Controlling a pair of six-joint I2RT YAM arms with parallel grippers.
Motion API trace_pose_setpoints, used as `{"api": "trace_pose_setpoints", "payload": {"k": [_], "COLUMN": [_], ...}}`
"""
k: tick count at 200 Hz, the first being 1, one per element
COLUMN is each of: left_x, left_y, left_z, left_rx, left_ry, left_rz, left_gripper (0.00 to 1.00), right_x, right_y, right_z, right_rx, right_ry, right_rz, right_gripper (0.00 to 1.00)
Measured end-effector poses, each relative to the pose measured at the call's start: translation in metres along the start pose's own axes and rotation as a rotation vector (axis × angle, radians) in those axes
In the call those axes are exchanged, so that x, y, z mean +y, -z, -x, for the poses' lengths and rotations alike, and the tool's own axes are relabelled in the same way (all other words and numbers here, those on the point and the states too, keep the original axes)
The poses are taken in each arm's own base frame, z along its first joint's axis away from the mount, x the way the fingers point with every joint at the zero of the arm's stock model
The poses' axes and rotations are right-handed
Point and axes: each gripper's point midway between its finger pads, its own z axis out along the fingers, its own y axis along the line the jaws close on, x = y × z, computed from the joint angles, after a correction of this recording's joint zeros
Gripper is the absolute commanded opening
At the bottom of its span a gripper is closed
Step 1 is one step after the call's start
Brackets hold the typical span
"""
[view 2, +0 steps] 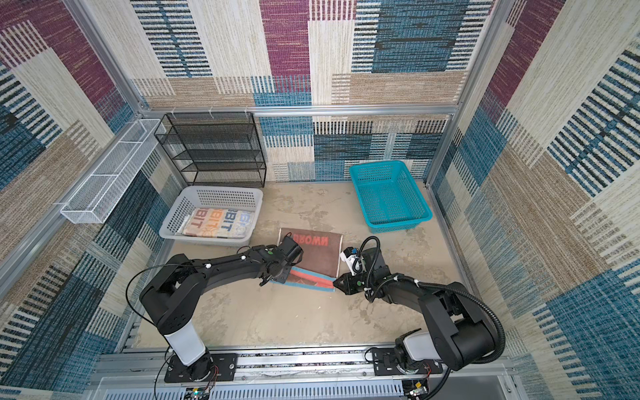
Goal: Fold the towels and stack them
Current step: 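Release the flattened towel with both grippers and lift them, then grasp the towel's edge nearest the robot with both grippers and fold it away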
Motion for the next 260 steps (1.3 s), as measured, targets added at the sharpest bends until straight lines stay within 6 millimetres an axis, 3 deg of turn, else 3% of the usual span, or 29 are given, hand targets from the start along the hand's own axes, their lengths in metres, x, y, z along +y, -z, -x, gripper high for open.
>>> {"api": "trace_pose_setpoints", "payload": {"k": [47, 82, 113, 139, 169, 215, 233, 260], "left_x": [0.002, 0.010, 0.020, 0.029, 0.045, 0.064, 0.068, 0.072], "left_y": [0.014, 0.025, 0.037, 0.050, 0.074, 0.091, 0.085, 0.061], "left_z": [-0.016, -0.027, -0.033, -0.032, -0.019, 0.017, 0.040, 0.071], "left_rx": [-0.040, -0.069, -0.106, -0.146, -0.252, -0.342, -0.335, -0.279], "left_ry": [-0.016, 0.003, 0.033, 0.065, 0.132, 0.234, 0.258, 0.283], "left_rz": [0.048, 0.047, 0.045, 0.040, 0.033, 0.012, 0.008, 0.011], "left_gripper": [0.40, 0.44, 0.52, 0.65, 0.81, 0.83, 0.82, 0.81], "right_x": [0.009, 0.019, 0.016, 0.011, 0.001, -0.019, -0.027, -0.041], "right_y": [0.011, 0.030, 0.045, 0.053, 0.049, 0.036, 0.031, 0.025], "right_z": [-0.004, 0.023, 0.049, 0.070, 0.088, 0.107, 0.121, 0.144], "right_rx": [-0.044, -0.164, -0.264, -0.314, -0.315, -0.296, -0.301, -0.317], "right_ry": [0.014, 0.067, 0.076, 0.061, 0.041, 0.008, -0.003, -0.016], "right_rz": [0.015, -0.013, -0.102, -0.169, -0.229, -0.308, -0.332, -0.368], "right_gripper": [0.40, 0.45, 0.45, 0.48, 0.52, 0.55, 0.55, 0.54]}}
